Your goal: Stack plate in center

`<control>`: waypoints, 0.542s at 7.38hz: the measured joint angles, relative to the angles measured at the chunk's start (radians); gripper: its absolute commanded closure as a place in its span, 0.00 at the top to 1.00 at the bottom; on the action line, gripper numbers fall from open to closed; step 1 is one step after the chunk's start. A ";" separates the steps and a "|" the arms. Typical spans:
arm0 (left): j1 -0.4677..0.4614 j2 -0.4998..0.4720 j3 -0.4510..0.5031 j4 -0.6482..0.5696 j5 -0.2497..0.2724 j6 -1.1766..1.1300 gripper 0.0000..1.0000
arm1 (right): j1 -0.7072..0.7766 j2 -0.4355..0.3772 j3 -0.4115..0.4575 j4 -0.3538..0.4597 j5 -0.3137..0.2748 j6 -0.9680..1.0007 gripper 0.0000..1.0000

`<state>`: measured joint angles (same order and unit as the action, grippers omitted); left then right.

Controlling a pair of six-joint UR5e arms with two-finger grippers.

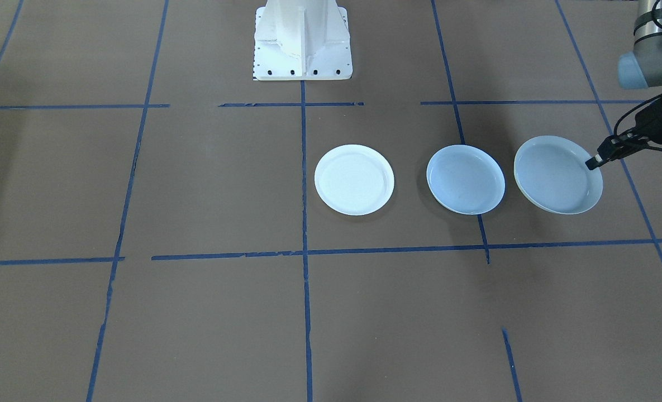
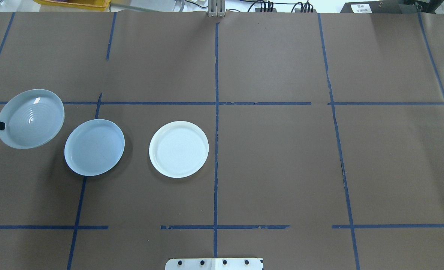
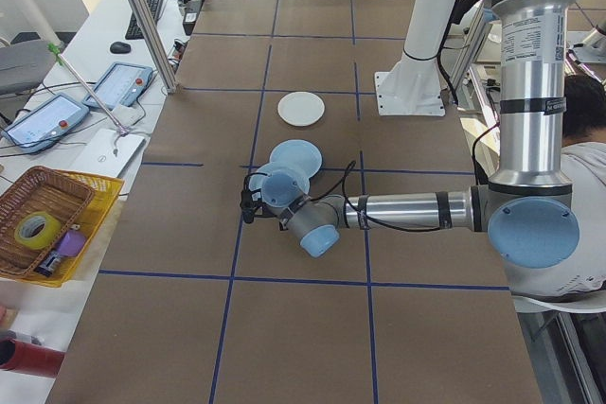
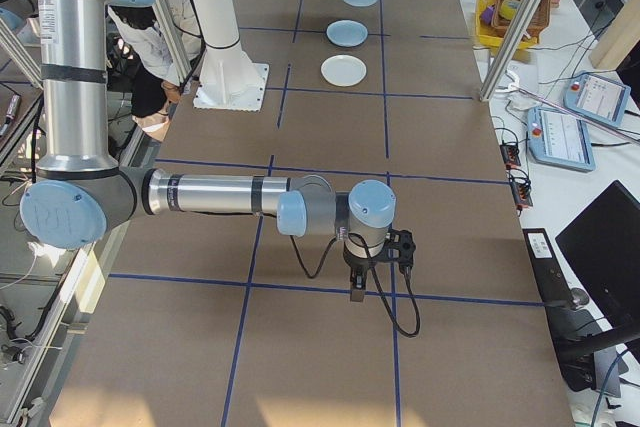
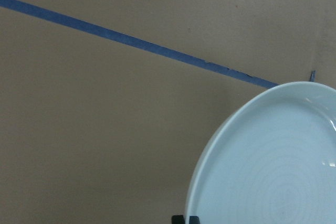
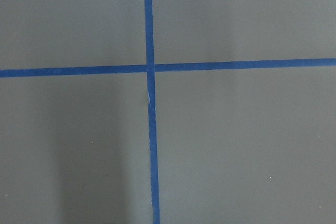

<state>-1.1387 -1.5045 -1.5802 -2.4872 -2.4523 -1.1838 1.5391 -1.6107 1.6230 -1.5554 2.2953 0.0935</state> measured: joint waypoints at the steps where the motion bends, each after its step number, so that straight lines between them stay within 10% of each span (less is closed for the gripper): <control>1: 0.066 -0.005 -0.033 -0.002 0.052 -0.093 0.00 | 0.000 0.000 0.000 0.000 0.000 0.000 1.00; 3: 0.177 -0.036 -0.061 -0.003 0.126 -0.225 0.00 | 0.000 0.000 0.000 0.000 0.000 0.000 1.00; 4: 0.212 -0.050 -0.063 -0.002 0.144 -0.253 0.99 | 0.000 0.000 0.000 0.000 0.000 0.000 1.00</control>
<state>-0.9264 -1.5543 -1.6437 -2.4894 -2.3082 -1.4364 1.5386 -1.6106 1.6229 -1.5554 2.2956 0.0935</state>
